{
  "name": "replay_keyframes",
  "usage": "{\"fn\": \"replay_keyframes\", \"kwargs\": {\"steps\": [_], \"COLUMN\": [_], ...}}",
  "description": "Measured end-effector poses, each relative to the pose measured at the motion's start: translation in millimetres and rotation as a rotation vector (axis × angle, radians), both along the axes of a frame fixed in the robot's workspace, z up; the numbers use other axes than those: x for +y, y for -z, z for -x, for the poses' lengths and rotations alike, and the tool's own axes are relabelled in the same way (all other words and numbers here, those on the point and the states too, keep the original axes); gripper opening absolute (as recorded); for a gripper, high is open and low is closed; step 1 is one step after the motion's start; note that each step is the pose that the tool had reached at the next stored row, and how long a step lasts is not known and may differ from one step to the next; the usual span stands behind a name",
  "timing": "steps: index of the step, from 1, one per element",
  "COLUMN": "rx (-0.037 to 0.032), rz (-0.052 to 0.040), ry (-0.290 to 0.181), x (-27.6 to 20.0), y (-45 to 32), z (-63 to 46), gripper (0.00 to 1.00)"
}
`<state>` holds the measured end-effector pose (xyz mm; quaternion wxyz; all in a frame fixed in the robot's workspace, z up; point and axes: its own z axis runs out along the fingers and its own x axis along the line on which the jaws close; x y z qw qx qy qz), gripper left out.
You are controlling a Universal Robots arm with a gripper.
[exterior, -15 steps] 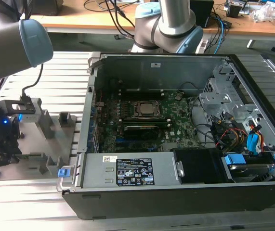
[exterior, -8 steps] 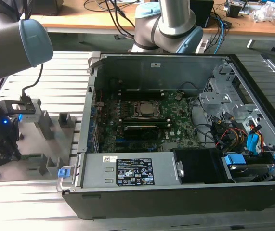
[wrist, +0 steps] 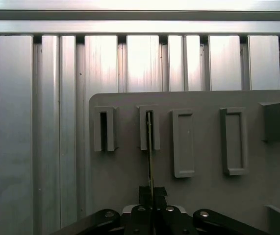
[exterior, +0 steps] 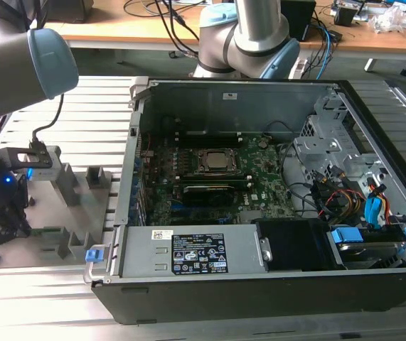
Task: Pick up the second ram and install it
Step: 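Pick up the second ram and move it above second insertion slot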
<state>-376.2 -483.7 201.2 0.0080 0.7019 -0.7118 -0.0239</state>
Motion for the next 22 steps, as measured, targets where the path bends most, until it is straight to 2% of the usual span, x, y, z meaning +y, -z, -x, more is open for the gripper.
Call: {"fn": "replay_keyframes", "kwargs": {"steps": [4, 11, 22], "rx": [-0.0002, -0.0001, -0.0001], "rz": [-0.0006, -0.0004, -0.0004], "ry": [0.000, 0.000, 0.000], "x": [0.0, 0.0, 0.0], "y": [-0.2, -9.3, -18.9], "z": [0.0, 0.0, 0.0], "gripper": [0.14, 0.14, 0.14]}}
